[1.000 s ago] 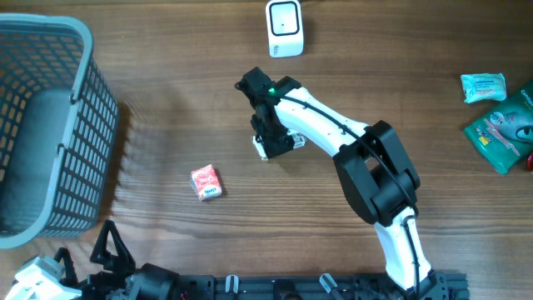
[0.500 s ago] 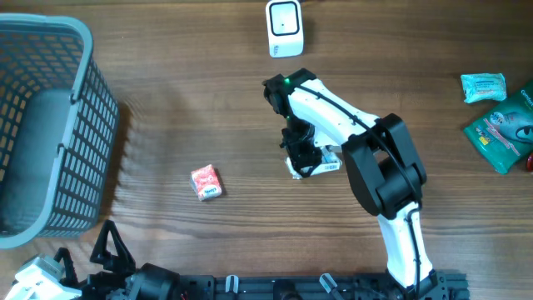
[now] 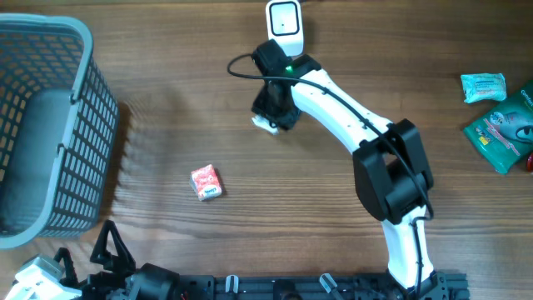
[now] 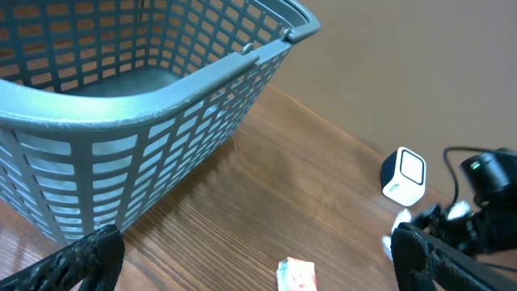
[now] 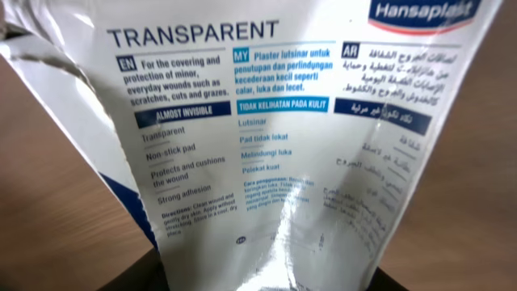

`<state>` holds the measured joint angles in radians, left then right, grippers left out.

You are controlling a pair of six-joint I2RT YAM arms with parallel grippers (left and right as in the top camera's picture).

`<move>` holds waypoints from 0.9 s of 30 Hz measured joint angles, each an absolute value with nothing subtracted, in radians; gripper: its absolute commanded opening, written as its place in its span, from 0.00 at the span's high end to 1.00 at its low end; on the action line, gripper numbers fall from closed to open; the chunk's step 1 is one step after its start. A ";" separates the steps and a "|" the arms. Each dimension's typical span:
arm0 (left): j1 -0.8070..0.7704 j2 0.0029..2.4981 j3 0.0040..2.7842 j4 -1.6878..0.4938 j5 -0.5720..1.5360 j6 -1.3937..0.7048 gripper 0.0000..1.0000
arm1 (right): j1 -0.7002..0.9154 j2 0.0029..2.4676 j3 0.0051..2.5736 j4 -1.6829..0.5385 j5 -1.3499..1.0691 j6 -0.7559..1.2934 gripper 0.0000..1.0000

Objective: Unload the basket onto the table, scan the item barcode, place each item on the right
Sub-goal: 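Lift the Hansaplast box and carry it toward the scanner, then hold the Hansaplast box in front of the scanner window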

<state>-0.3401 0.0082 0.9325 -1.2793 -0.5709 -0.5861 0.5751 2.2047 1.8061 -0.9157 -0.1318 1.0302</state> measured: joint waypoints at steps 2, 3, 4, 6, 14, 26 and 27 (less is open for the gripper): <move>-0.340 0.008 0.933 -1.279 -0.571 -0.586 0.00 | 0.572 2.194 1.811 -0.783 -0.147 0.963 0.39; -0.340 0.008 0.933 -1.280 -0.571 -0.586 0.00 | 0.568 2.194 1.811 -0.707 -0.152 0.936 0.39; -0.340 0.008 0.933 -1.280 -0.571 -0.586 0.00 | 0.562 2.193 1.809 -0.616 -0.159 0.913 0.40; -0.339 0.008 0.933 -1.279 -0.571 -0.586 0.00 | 0.551 2.193 1.808 -0.501 -0.165 0.884 0.44; -0.339 0.008 0.933 -1.280 -0.571 -0.586 0.00 | 0.385 2.191 1.699 -0.123 -0.442 0.757 0.01; -0.339 0.008 0.933 -1.280 -0.571 -0.586 0.00 | 0.701 2.293 1.691 -0.128 0.296 0.888 0.01; -0.339 0.008 0.933 -1.280 -0.571 -0.586 0.00 | 0.701 2.321 1.690 -0.099 0.327 0.871 0.01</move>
<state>-0.3393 0.0082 0.9325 -1.2797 -0.5709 -0.5861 0.7006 2.3207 1.6897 -0.0994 0.3275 0.8715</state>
